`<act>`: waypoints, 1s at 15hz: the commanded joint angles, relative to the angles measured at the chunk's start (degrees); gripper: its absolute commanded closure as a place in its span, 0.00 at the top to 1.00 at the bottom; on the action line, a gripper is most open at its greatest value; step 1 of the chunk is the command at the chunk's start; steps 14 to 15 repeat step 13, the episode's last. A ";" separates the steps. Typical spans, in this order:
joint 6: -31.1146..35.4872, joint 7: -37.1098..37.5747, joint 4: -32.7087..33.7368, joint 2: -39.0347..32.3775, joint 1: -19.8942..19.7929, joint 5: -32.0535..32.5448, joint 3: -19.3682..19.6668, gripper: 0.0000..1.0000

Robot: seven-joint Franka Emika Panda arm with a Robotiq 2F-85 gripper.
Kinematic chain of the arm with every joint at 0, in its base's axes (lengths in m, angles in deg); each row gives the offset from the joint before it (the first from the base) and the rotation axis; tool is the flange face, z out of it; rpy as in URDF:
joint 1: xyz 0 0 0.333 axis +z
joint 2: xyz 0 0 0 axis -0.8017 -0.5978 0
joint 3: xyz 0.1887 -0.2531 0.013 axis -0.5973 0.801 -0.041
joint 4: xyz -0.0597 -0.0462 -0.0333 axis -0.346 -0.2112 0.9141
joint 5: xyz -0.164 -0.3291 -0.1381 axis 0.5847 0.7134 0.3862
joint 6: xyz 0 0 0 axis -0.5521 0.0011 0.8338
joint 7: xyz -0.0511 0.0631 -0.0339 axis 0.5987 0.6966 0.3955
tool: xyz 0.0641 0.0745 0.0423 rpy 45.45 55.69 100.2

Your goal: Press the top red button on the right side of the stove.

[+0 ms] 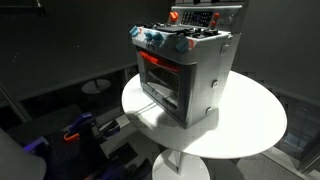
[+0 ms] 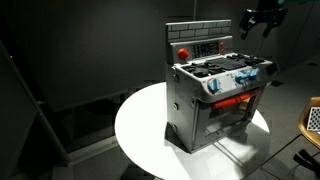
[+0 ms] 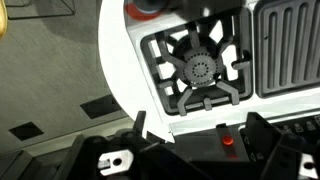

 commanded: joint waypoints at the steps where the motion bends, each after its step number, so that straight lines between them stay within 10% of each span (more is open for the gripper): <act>1: -9.52 -7.90 -0.13 4.42 -0.57 -5.20 -0.28 1.00; 7: -21.37 -15.60 0.99 8.24 -0.93 -7.97 0.06 1.00; 15: -20.85 -15.48 0.28 8.25 -1.32 -7.07 -0.55 1.00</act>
